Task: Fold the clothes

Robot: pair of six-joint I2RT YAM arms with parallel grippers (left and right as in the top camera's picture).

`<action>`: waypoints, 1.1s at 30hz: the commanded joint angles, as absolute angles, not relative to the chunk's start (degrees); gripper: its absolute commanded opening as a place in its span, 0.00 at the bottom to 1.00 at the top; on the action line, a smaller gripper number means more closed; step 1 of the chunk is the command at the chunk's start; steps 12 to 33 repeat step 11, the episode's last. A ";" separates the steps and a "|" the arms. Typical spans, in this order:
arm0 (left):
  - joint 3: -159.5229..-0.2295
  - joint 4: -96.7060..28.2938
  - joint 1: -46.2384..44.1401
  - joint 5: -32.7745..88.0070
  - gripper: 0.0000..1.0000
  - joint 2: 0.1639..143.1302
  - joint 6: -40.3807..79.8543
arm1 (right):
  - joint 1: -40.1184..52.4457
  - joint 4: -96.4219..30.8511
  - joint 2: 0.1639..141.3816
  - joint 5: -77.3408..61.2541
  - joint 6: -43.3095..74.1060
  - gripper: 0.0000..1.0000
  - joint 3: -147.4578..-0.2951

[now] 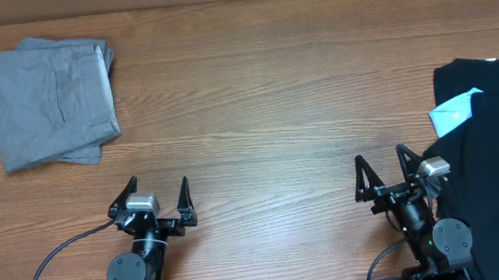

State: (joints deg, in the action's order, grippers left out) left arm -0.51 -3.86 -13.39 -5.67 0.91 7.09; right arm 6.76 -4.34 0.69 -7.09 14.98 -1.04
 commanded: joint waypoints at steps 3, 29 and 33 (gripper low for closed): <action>-0.27 -3.73 -13.04 -6.37 1.00 0.25 6.39 | 6.57 -4.10 0.34 -7.09 14.98 1.00 -0.47; -0.27 -3.73 -13.04 -6.37 1.00 0.25 6.39 | 6.57 -4.10 0.34 -7.09 14.98 1.00 -0.47; -0.27 -3.73 -13.04 -6.37 1.00 0.25 6.39 | 6.57 -4.10 0.34 -7.09 14.98 1.00 -0.47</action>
